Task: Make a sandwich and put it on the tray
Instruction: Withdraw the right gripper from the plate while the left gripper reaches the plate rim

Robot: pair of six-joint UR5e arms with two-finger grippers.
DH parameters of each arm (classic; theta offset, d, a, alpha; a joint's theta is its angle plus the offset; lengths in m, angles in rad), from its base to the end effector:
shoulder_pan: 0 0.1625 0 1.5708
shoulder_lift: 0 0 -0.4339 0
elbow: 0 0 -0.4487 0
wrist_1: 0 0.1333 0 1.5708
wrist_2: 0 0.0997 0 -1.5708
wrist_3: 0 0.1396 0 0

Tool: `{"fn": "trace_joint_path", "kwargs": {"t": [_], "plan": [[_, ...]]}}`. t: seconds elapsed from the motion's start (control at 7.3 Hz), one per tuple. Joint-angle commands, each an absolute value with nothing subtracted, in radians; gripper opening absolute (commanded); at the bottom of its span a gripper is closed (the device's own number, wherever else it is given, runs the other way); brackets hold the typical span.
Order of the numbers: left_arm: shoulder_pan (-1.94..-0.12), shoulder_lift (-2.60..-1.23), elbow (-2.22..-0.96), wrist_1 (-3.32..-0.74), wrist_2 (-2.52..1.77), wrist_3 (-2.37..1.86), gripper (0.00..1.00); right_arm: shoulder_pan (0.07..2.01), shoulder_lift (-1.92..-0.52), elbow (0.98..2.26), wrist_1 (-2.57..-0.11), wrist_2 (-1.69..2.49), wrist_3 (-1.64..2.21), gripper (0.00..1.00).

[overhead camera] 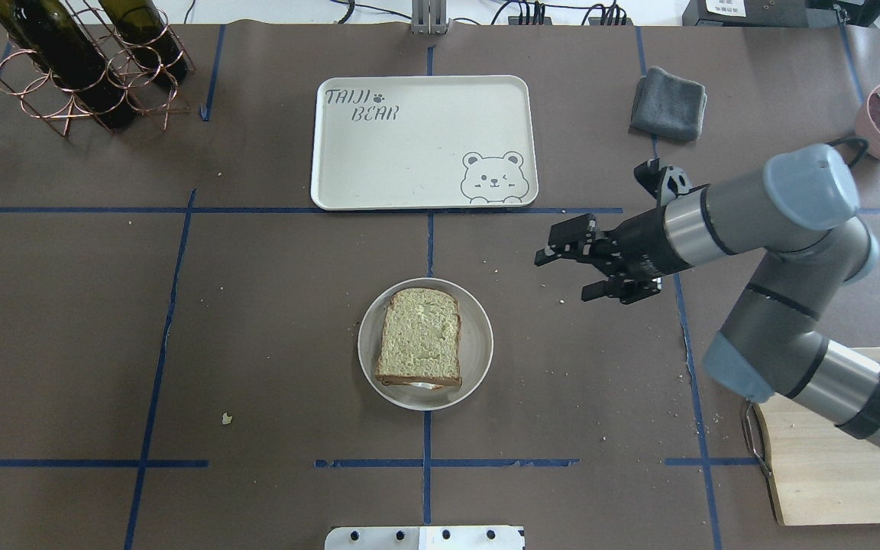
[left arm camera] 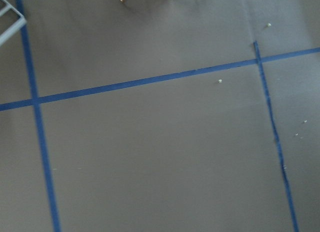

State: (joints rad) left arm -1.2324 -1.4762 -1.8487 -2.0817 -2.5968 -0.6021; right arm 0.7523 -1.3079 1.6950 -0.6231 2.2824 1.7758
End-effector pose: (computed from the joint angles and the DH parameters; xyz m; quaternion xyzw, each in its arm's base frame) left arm 0.1605 -0.4981 0.5045 0.0551 0.5457 0.0578 0.8342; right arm -0.4490 -0.4779 0.3399 -0.1066 -0.6325 0.1477 0.7528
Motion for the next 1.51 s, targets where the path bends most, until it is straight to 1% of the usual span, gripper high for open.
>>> {"fn": "trace_joint_path", "kwargs": {"t": [0.0,0.14,0.27,0.41,0.55,0.68,0.82,1.1,1.37], "plan": [[-0.920,-1.608,-1.868,-2.264,-2.467,-1.159,0.96,0.897,-1.437,1.718,-0.643,2.408,1.651,1.00],[-0.811,-1.670,-1.868,-2.263,-2.383,-1.258,0.90,0.946,-1.500,1.718,-0.643,2.431,1.556,1.00],[-0.705,-1.742,-1.853,-2.255,-2.285,-1.416,0.74,1.003,-1.569,1.718,-0.643,2.457,1.449,1.00],[-0.572,-1.812,-1.823,-2.249,-2.207,-1.512,0.69,1.049,-1.630,1.717,-0.643,2.476,1.327,1.00],[-0.493,-1.863,-1.800,-2.211,-2.068,-1.517,0.65,1.074,-1.670,1.715,-0.643,2.479,1.239,1.00],[-0.476,-1.935,-1.763,-2.147,-1.981,-1.519,0.60,1.084,-1.686,1.715,-0.643,2.479,1.215,1.00],[-0.469,-1.975,-1.740,-2.111,-1.976,-1.519,0.54,1.088,-1.686,1.717,-0.643,2.479,1.213,1.00],[-0.454,-2.020,-1.692,-2.111,-1.974,-1.519,0.44,1.094,-1.690,1.717,-0.641,2.479,1.213,1.00],[-0.449,-2.040,-1.663,-2.112,-1.974,-1.517,0.37,1.091,-1.690,1.717,-0.640,2.479,1.213,1.00]]}}
